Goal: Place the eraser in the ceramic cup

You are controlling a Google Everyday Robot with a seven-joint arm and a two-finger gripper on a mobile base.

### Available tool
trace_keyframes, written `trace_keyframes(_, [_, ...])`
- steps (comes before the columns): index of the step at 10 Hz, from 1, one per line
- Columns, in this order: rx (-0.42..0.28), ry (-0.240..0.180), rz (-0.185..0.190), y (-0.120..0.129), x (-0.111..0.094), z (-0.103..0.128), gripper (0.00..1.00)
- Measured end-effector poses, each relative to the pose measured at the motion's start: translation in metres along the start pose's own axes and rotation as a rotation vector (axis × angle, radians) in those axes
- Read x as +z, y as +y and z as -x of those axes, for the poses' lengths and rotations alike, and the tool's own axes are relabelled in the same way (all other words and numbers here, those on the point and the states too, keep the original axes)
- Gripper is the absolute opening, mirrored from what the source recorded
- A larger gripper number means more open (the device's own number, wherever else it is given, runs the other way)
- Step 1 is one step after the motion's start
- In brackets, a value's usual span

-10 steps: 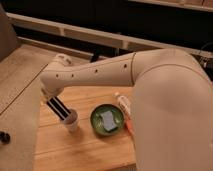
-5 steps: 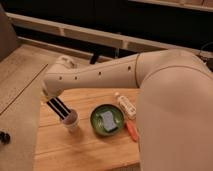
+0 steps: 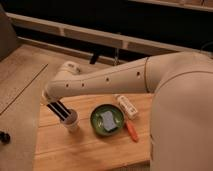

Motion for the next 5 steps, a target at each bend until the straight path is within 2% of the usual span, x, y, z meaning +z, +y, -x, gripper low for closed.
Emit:
trace_keyframes(2, [-0.002, -0.018, -0.004, -0.0017, -0.0058, -0.0053, 0.01])
trace_keyframes(3, [-0.008, -0.028, -0.007, -0.0025, -0.0081, -0.0068, 0.07])
trace_keyframes(5, [-0.028, -0.058, -0.013, -0.0063, -0.0108, -0.0073, 0.30])
